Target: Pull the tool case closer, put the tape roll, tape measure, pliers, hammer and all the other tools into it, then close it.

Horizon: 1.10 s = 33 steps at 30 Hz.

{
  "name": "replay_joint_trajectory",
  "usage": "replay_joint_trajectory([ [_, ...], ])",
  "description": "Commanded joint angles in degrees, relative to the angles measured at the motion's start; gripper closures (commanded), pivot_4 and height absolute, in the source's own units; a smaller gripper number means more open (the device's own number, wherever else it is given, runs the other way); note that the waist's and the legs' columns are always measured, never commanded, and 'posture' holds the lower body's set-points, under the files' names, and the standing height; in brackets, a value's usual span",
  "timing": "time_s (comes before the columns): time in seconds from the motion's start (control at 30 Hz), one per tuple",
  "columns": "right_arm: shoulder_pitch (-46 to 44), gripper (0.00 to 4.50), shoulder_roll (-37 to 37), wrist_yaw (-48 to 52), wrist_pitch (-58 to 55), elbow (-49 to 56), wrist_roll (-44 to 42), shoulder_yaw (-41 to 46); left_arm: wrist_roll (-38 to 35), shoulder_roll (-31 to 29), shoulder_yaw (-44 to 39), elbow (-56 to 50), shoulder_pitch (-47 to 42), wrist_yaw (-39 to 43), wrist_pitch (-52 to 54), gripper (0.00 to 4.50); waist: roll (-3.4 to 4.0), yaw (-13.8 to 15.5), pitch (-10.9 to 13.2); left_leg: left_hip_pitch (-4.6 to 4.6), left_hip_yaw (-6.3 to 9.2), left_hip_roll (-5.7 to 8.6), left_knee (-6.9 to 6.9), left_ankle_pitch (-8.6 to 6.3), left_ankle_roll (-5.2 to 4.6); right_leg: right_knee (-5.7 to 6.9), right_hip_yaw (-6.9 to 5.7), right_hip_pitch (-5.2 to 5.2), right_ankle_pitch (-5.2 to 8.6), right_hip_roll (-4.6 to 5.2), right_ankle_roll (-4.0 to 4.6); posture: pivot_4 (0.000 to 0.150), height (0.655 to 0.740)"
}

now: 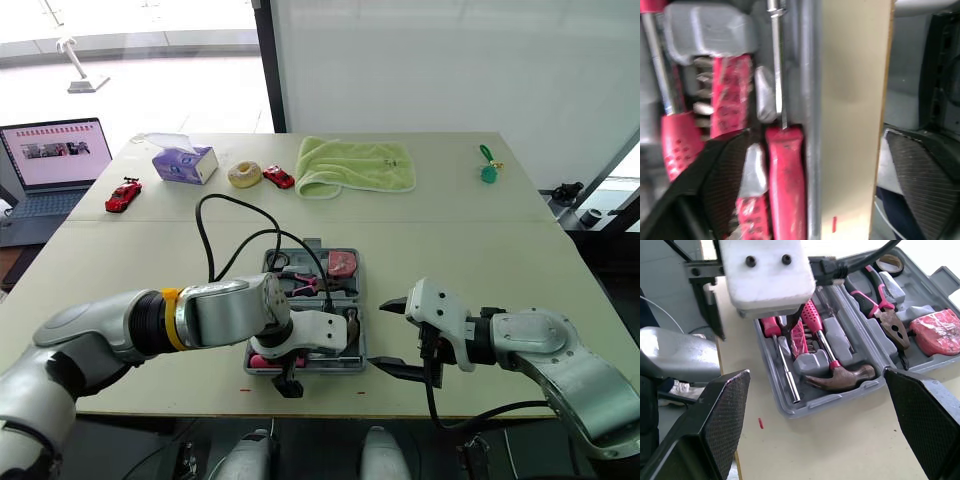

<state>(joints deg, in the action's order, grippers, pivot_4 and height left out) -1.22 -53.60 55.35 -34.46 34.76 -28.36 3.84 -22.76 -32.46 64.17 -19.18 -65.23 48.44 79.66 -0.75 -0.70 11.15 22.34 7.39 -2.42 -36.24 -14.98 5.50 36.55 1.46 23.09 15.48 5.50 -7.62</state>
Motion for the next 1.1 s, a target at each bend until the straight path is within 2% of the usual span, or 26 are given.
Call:
replay_joint_trajectory([
  [0.03, -0.67, 0.0, 0.16, -0.52, 0.34, 2.04, -0.67, 0.86, 0.5, -1.73, -4.19, -2.51, -1.73, 0.17, 0.15, 0.02, 0.0, -0.05, 0.0, 0.0, 0.0, 0.0, 0.0, 0.0, 0.0, 0.0, 0.0, 0.0, 0.0, 0.0, 0.0, 0.15, 0.74],
  [0.27, -0.96, 0.0, 0.46, -1.43, -0.29, 2.6, -1.25, 0.7, -3.4, -7.35, -18.07, -3.8, 4.6, 2.15, -1.47, 0.02, 0.01, -0.25, 0.0, -0.02, 0.0, -0.01, 0.02, 0.0, 0.0, 0.02, 0.0, 0.02, 0.0, 0.0, -0.01, 0.15, 0.74],
  [0.33, -1.26, 0.0, 0.84, -2.07, -0.86, 2.91, -1.71, 0.79, -2.45, -9.24, -22.95, -2.75, 11.87, 2.36, -10.93, 0.02, 0.06, -0.34, -0.03, -0.03, 0.0, -0.01, 0.03, 0.0, 0.0, 0.03, 0.0, 0.02, 0.0, 0.0, -0.01, 0.15, 0.74],
  [0.4, -1.48, 0.0, 1.09, -2.98, -1.34, 3.19, -1.51, 0.54, -2.21, -10.98, -28.36, -1.6, 20.81, 3.74, -21.72, 0.54, 0.07, -0.47, -0.04, -0.06, -0.01, -0.01, 0.03, 0.0, -0.01, 0.08, 0.02, 0.02, 0.0, 0.0, -0.01, 0.15, 0.74],
  [0.47, -1.33, 0.0, 1.19, -3.44, -1.83, 3.45, -1.75, 0.65, -2.81, -10.33, -32.68, -0.62, 26.2, 2.94, -24.35, 1.34, 0.04, -0.16, -0.02, -0.08, 0.0, -0.02, 0.04, 0.0, -0.01, 0.19, 0.01, 0.05, 0.0, 0.0, 0.0, 0.15, 0.74],
  [0.63, -0.54, 0.0, 1.28, -5.29, -3.08, 4.03, -2.14, 1.11, -3.57, -6.38, -41.1, 1.02, 38.6, 2.22, -36.32, 4.03, 0.04, 0.41, -0.03, -0.01, -0.01, 0.0, -0.02, 0.0, 0.0, 0.19, 0.01, 0.05, 0.01, 0.02, 0.02, 0.15, 0.74],
  [0.67, -0.34, 0.0, 1.27, -5.6, -3.25, 4.18, -2.27, 1.28, -1.45, -6.23, -41.26, 2.22, 41.2, 2.76, -41.49, 4.46, 0.04, 0.31, -0.03, -0.02, -0.02, 0.0, -0.01, 0.0, 0.0, 0.18, 0.01, 0.05, 0.01, 0.03, 0.02, 0.15, 0.74],
  [0.7, -0.34, 0.0, 1.41, -6.01, -3.56, 4.37, -2.59, 1.48, 0.7, -6.52, -40.87, 3.0, 43.4, 4.51, -47.37, 4.46, 0.06, 0.13, -0.04, -0.02, -0.02, -0.01, -0.01, 0.0, 0.0, 0.19, 0.0, 0.05, 0.0, 0.02, 0.02, 0.15, 0.74],
  [0.77, -0.39, 0.0, 1.42, -6.42, -3.89, 4.49, -2.9, 1.69, 1.93, -5.05, -41.55, 4.34, 46.65, 4.91, -52.43, 4.46, 0.06, -0.07, -0.04, -0.09, -0.02, -0.01, 0.05, -0.01, -0.01, 0.21, 0.0, 0.06, 0.0, 0.02, 0.02, 0.15, 0.74],
  [1.1, 0.24, 0.0, 0.62, -7.09, -4.81, 5.12, -3.63, 3.0, 10.69, -2.75, -38.71, 12.43, 49.78, 6.57, -60.44, 4.46, 0.08, 0.02, -0.05, -0.12, -0.02, -0.01, 0.03, -0.01, -0.01, 0.32, 0.0, 0.05, 0.01, 0.02, 0.02, 0.15, 0.74],
])
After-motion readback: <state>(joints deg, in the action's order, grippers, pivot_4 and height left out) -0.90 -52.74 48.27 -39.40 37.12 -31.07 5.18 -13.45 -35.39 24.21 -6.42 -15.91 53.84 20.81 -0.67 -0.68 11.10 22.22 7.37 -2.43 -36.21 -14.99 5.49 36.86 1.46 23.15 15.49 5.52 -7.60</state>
